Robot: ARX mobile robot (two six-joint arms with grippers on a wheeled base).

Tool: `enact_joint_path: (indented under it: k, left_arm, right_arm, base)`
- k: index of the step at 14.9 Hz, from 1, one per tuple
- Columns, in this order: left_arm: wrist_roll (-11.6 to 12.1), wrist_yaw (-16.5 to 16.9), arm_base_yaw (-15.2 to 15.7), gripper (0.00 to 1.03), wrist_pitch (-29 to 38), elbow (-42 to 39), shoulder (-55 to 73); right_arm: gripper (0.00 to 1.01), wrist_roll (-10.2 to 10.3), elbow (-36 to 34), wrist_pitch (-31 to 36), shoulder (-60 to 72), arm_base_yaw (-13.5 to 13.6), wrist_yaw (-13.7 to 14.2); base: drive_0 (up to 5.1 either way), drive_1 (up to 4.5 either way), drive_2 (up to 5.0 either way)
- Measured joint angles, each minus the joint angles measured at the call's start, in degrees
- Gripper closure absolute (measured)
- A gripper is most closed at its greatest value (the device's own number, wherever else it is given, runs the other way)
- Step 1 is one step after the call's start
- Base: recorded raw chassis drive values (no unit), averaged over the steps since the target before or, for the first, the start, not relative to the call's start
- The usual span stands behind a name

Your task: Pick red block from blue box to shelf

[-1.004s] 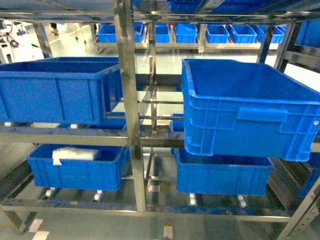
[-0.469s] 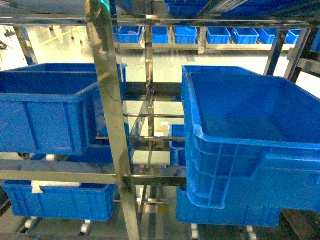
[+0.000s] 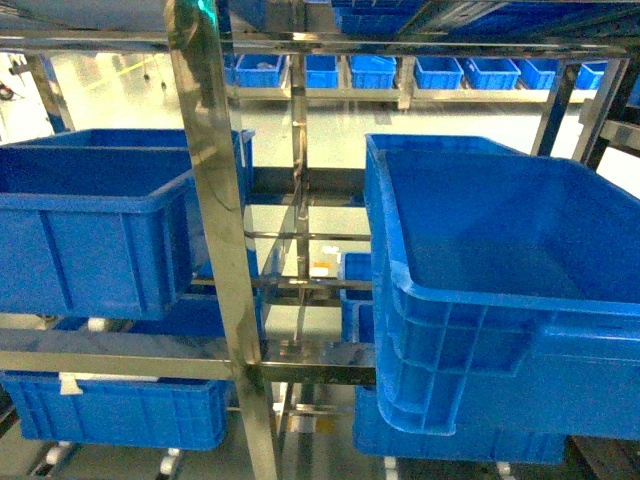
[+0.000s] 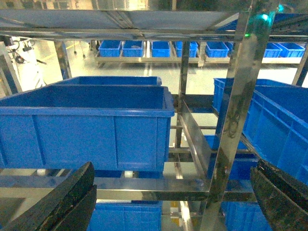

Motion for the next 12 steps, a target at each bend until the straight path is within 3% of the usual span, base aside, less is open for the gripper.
enact_joint_path:
  k: [12]
  left_arm:
    - [0.0,0.0,0.0,0.05,0.3,0.0,0.0]
  right_arm:
    - [0.73,0.0,0.0,0.1,0.0,0.0,0.0]
  base:
    - [0.0,0.00,0.0]
